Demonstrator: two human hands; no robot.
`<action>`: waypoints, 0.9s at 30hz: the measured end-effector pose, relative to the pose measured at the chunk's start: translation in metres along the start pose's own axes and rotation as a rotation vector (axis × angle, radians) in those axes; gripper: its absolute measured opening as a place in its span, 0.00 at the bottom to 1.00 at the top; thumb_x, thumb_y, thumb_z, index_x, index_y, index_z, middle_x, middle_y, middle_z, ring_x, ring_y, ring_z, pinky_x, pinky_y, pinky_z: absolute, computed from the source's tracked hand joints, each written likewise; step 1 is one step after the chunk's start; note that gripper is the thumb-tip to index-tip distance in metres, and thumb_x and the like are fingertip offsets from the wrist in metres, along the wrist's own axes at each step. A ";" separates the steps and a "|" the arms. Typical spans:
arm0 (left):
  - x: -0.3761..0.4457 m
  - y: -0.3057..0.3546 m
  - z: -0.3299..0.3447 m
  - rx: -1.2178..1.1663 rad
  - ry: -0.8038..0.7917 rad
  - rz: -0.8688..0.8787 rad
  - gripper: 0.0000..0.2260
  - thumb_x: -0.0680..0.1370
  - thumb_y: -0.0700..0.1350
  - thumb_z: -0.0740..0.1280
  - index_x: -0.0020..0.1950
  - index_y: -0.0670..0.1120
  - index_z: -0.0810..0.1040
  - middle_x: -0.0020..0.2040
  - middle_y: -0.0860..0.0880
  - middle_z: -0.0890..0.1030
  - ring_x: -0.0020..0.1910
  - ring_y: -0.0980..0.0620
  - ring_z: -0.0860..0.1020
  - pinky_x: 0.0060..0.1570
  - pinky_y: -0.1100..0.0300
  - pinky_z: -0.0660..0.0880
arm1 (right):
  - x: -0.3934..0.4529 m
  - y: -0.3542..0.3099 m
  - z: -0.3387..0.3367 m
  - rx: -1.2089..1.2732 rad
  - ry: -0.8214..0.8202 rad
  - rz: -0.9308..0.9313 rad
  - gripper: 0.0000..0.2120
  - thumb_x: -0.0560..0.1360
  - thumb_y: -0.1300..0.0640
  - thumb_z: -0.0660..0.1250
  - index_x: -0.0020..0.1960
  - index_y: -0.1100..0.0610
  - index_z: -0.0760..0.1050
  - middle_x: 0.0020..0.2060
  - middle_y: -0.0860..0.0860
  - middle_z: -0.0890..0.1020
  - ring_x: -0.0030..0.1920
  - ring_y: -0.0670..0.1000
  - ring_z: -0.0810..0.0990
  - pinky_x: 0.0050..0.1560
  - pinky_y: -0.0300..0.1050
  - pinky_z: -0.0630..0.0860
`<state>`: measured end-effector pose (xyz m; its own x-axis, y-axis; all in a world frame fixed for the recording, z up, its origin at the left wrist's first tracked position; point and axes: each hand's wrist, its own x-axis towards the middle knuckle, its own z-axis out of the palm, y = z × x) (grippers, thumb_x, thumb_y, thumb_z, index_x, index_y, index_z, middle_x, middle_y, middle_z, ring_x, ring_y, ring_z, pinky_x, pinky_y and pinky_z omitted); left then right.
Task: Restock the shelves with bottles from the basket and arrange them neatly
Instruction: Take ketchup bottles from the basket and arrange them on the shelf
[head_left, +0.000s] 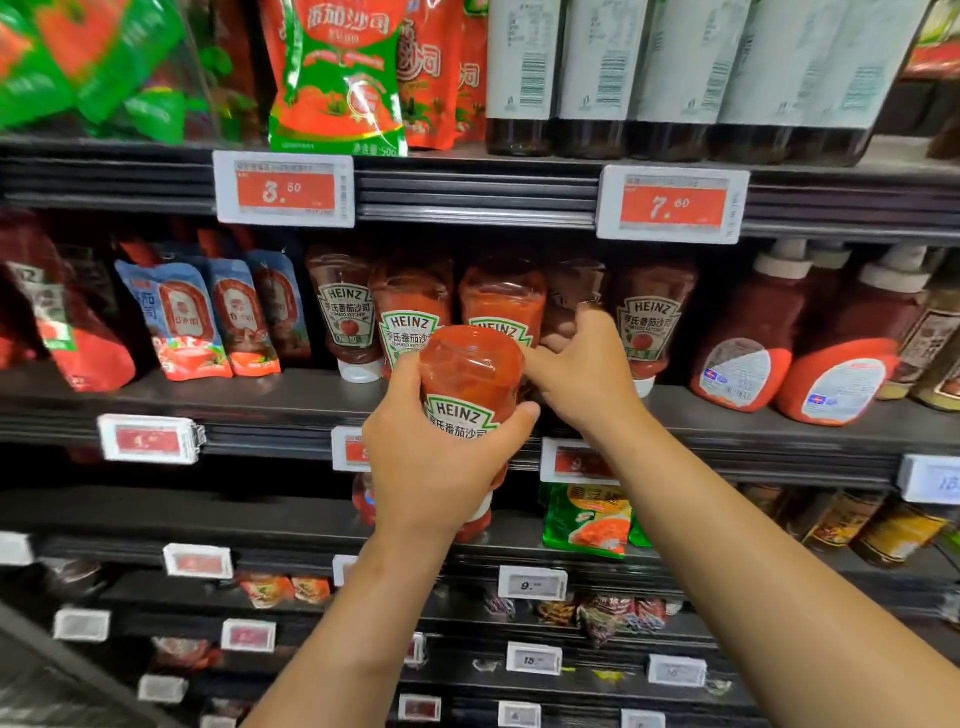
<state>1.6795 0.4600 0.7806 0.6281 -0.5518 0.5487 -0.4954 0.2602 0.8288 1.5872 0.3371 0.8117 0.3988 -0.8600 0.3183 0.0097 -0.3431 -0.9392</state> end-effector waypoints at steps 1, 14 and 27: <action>0.000 0.001 0.002 0.006 0.000 -0.007 0.25 0.62 0.58 0.82 0.54 0.56 0.76 0.45 0.61 0.82 0.42 0.62 0.83 0.40 0.69 0.77 | -0.003 -0.002 -0.003 0.002 0.016 0.012 0.18 0.71 0.57 0.79 0.52 0.60 0.73 0.44 0.55 0.85 0.46 0.45 0.86 0.42 0.43 0.82; -0.016 0.017 0.047 0.024 -0.188 0.053 0.24 0.62 0.51 0.74 0.56 0.58 0.74 0.47 0.57 0.81 0.46 0.59 0.81 0.44 0.55 0.80 | -0.056 -0.015 -0.053 -0.054 -0.141 -0.163 0.25 0.65 0.50 0.83 0.60 0.49 0.79 0.49 0.45 0.86 0.48 0.45 0.86 0.46 0.36 0.80; 0.030 -0.022 -0.017 0.284 0.168 0.095 0.28 0.72 0.51 0.76 0.67 0.45 0.70 0.62 0.49 0.71 0.63 0.49 0.72 0.60 0.70 0.67 | -0.005 -0.025 -0.071 0.220 0.111 -0.144 0.16 0.68 0.61 0.81 0.54 0.60 0.82 0.45 0.54 0.88 0.46 0.54 0.88 0.45 0.46 0.83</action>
<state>1.7190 0.4510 0.7810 0.6493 -0.3912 0.6522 -0.6892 0.0599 0.7221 1.5198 0.3230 0.8431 0.2757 -0.8486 0.4515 0.2632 -0.3851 -0.8845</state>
